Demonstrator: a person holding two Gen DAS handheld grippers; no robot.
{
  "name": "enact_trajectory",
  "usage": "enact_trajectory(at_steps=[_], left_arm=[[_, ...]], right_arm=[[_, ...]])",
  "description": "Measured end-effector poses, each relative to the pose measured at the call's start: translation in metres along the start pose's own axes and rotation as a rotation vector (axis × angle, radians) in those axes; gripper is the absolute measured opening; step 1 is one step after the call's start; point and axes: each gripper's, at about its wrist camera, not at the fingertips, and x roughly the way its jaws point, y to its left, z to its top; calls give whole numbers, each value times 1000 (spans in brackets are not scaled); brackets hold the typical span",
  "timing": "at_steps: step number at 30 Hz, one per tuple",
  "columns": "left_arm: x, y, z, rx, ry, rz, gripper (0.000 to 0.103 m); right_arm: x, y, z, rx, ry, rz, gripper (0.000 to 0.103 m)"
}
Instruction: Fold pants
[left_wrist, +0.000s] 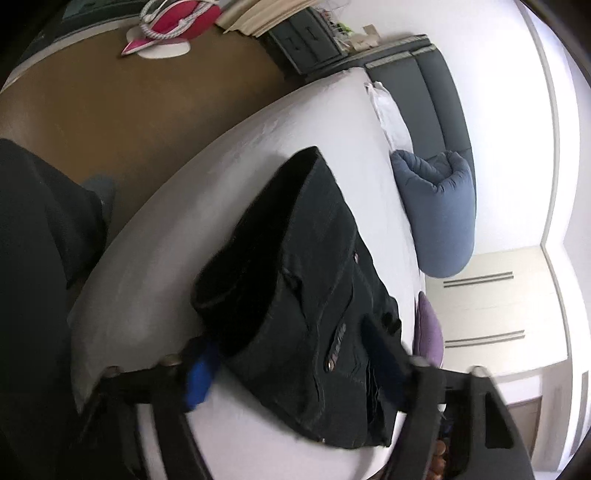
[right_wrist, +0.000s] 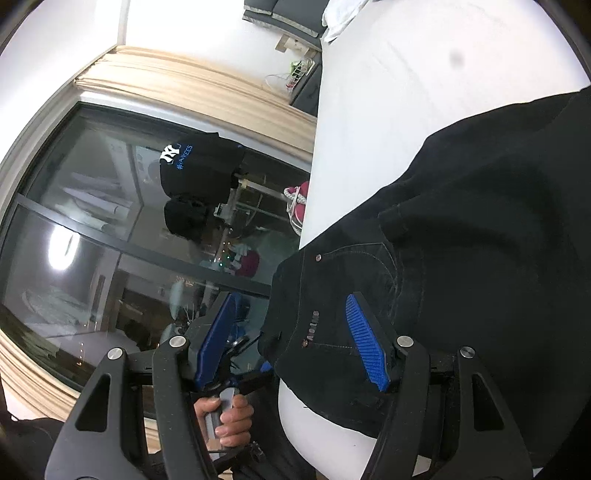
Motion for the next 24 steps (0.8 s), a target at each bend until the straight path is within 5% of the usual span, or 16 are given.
enact_trajectory(at_steps=[2, 3, 9, 11, 13, 15, 18, 24], left_arm=[[3, 3, 4, -28, 10, -23, 32], [4, 5, 5, -36, 13, -28, 27], [-3, -12, 1, 21, -21, -18, 21], [-8, -23, -2, 63, -34, -8, 20], [-9, -32, -3, 95, -41, -5, 20], [-10, -43, -3, 121, -46, -10, 19], [-13, -58, -2, 165, -57, -15, 19], [-16, -114, -11, 337, -77, -11, 19]], right_arm=[[-19, -5, -2, 11, 7, -14, 63], [-20, -5, 2, 15, 17, -18, 63], [8, -21, 25, 26, 136, -25, 63], [25, -34, 24, 51, 183, -76, 63], [54, -64, 12, 86, 257, -234, 63], [54, -72, 1, 26, 181, -226, 58], [42, -61, -3, 37, 194, -219, 59], [-29, -50, 10, 92, 54, -76, 61]])
